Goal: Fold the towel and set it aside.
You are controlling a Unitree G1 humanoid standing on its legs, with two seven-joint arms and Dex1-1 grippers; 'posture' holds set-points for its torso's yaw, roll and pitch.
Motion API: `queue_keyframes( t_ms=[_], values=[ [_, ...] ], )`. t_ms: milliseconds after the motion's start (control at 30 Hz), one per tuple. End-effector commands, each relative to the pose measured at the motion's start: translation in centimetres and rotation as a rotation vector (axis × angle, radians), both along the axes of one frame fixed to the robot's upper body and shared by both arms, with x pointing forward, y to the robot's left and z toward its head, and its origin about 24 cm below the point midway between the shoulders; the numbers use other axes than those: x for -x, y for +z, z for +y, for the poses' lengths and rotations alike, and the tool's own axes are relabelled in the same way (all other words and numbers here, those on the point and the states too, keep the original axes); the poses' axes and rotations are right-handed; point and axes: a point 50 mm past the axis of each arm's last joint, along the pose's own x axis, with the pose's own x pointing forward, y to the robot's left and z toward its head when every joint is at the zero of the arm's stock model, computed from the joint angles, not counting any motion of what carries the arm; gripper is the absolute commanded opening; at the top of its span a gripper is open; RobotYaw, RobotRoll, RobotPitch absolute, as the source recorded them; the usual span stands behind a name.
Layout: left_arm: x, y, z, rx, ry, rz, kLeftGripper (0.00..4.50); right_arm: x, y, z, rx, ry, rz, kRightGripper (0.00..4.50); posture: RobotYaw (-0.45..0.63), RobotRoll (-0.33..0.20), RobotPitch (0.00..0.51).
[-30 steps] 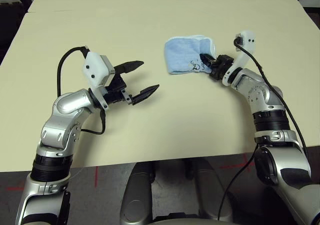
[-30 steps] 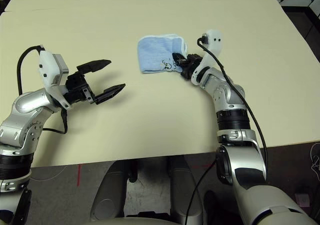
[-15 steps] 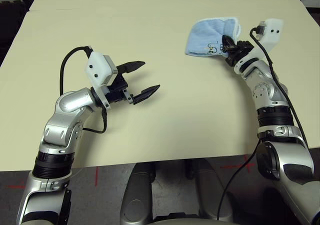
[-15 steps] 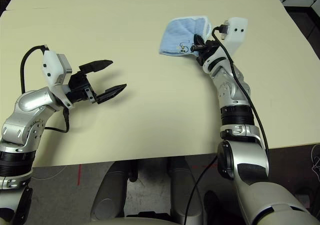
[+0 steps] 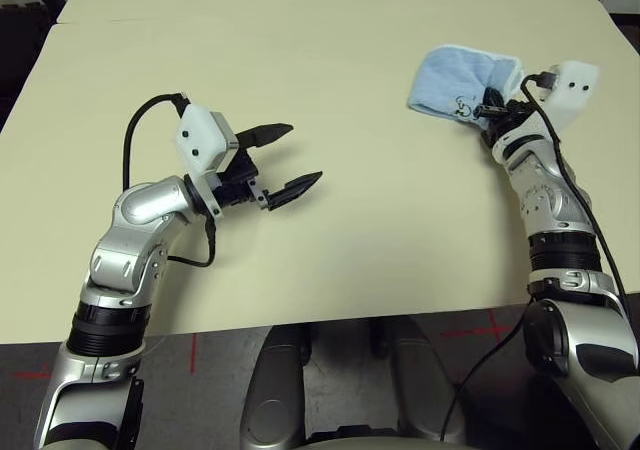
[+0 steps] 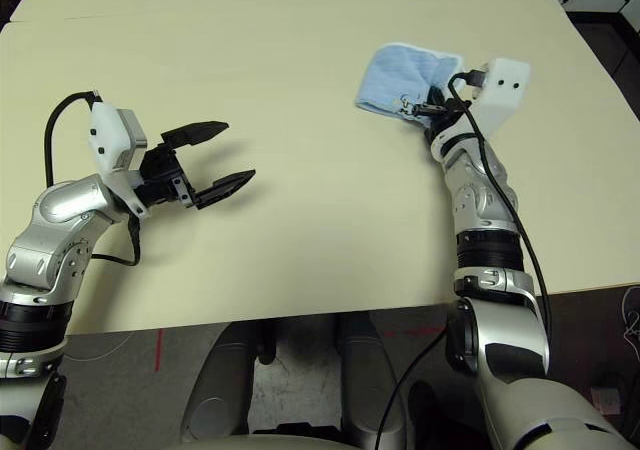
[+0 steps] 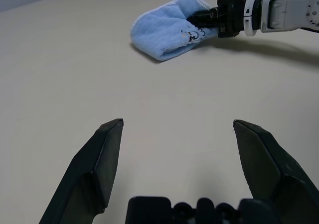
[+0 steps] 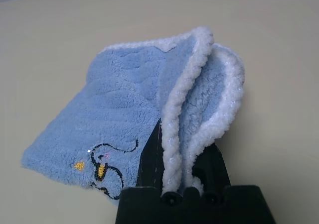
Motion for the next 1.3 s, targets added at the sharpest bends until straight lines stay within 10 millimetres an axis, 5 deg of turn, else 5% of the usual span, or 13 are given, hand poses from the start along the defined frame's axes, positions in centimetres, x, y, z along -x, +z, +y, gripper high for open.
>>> queue_keyframes(
  t_ms=[33,733,1033,1300],
  values=[
    [0.0,-0.5,-0.1,-0.014,-0.013,0.016,4.5,1.0,-0.3,-1.9,-0.003,-0.123,-0.007,0.06,-0.04,0.0,0.329],
    [-0.1,-0.6,-0.2,-0.025,-0.029,0.022,4.5,5.2,-2.4,-4.8,-0.136,-0.564,-0.02,0.06,-0.05,0.0,0.336],
    [-0.1,-0.7,-0.1,-0.026,-0.023,0.02,4.5,4.7,-3.9,-3.0,-0.367,-0.598,0.044,0.06,-0.05,0.0,0.338],
    [0.0,-0.6,0.0,-0.032,-0.017,0.017,4.5,2.0,-3.4,-0.2,-0.564,-0.51,0.059,0.06,-0.02,0.0,0.327]
  ],
)
